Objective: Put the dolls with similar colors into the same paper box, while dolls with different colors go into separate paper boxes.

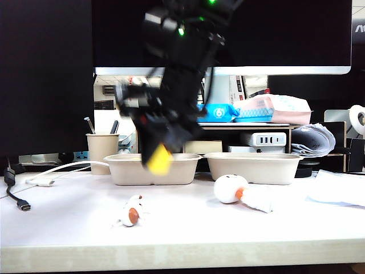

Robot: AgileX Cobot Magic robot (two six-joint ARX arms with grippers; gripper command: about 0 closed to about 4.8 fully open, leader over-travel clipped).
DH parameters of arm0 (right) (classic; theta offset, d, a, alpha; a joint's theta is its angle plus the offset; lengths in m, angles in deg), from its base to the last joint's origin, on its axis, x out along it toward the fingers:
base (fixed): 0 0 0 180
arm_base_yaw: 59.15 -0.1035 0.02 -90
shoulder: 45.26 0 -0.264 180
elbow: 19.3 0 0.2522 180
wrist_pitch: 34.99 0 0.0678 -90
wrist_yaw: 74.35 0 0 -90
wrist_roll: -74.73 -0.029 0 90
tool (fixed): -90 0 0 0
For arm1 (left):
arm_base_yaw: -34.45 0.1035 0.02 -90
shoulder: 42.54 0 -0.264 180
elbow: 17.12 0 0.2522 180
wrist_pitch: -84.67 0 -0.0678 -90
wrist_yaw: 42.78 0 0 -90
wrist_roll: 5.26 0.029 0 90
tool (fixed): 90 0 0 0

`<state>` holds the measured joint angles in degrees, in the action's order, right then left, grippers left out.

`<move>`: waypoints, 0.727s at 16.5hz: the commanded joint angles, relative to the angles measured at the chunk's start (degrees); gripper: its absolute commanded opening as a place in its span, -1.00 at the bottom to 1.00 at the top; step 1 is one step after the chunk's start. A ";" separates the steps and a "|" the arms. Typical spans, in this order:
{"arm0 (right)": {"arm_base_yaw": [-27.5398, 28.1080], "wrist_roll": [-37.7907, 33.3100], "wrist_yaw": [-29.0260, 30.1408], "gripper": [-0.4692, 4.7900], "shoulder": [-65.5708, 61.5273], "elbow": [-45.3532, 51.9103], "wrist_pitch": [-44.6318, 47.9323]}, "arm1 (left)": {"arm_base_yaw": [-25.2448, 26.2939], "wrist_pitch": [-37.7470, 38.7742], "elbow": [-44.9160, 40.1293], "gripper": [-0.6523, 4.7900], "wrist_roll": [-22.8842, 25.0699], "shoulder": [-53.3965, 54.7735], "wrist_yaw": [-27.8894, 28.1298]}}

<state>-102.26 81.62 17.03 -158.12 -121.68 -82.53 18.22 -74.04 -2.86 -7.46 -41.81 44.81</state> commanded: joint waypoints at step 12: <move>4.44 1.99 -2.99 -0.05 -8.11 -9.27 15.02 | -5.62 -0.76 0.02 -0.78 0.22 -0.52 -0.37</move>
<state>-97.80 83.22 14.10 -166.36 -130.59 -70.16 12.58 -74.44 -2.86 -7.46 -42.35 44.63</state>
